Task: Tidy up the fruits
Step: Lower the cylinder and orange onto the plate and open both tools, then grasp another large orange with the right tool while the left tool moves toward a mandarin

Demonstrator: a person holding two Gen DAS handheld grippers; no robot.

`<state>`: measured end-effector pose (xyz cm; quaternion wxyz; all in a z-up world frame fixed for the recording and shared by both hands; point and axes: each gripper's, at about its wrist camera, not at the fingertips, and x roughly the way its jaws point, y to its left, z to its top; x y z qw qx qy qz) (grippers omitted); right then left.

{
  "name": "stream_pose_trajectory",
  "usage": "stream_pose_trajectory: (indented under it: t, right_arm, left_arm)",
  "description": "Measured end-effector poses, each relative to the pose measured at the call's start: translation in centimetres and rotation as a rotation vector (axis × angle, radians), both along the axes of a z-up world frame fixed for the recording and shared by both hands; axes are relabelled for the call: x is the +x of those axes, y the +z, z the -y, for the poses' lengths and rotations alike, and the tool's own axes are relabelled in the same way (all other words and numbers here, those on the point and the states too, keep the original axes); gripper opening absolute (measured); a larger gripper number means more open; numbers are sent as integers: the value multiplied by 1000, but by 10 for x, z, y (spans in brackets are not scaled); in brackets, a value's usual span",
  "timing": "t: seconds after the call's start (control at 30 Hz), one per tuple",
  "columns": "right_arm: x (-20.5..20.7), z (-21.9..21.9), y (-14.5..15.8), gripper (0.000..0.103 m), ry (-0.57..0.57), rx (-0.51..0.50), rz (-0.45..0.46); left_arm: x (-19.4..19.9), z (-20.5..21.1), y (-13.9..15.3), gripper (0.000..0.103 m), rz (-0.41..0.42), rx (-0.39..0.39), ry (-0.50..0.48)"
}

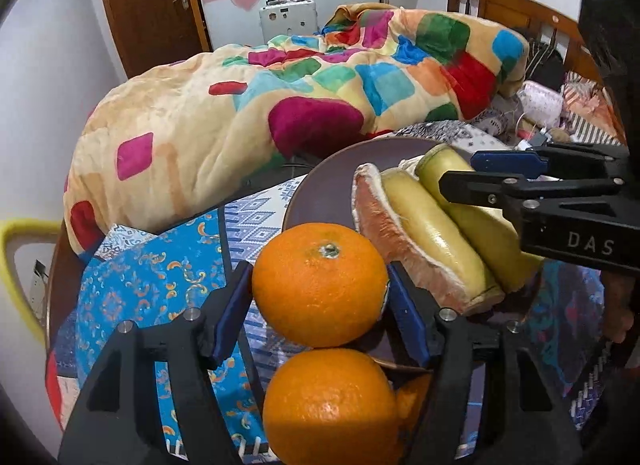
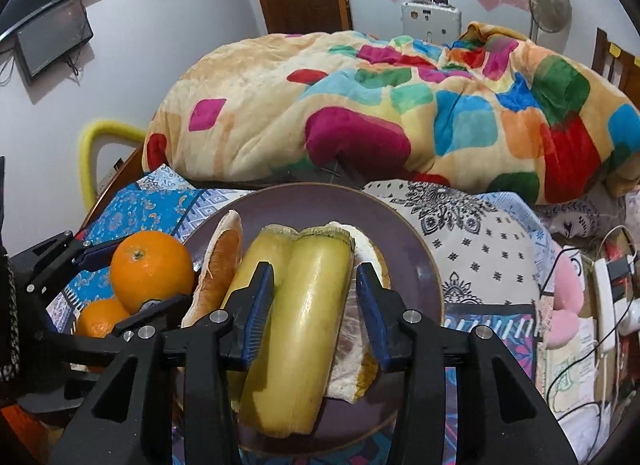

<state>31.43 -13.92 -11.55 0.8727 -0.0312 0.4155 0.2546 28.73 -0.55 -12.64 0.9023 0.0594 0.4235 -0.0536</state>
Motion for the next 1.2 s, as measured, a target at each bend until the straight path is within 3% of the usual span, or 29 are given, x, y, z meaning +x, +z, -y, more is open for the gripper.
stream_pose_trajectory:
  t: [0.47,0.6,0.67,0.87,1.2]
  right_arm:
    - [-62,9,41,48,0,-37,154]
    - [-83,6,49,64,-1,-47,200]
    - [-93,5,51,66,2,-47,220]
    - [-117,-9,49,68,44,-38,231]
    - [-124,-56,16,68,140,-57,159]
  left_arm:
    - [-55,-25,42,75,104,-74,75]
    - [-77,-33,47,79,103,-86,100]
    - [-88,-37,50,80,109,-90,107]
    - [-121,-58,51,80,124,-114,142]
    - [-145,-83,35,80,137,-91,172]
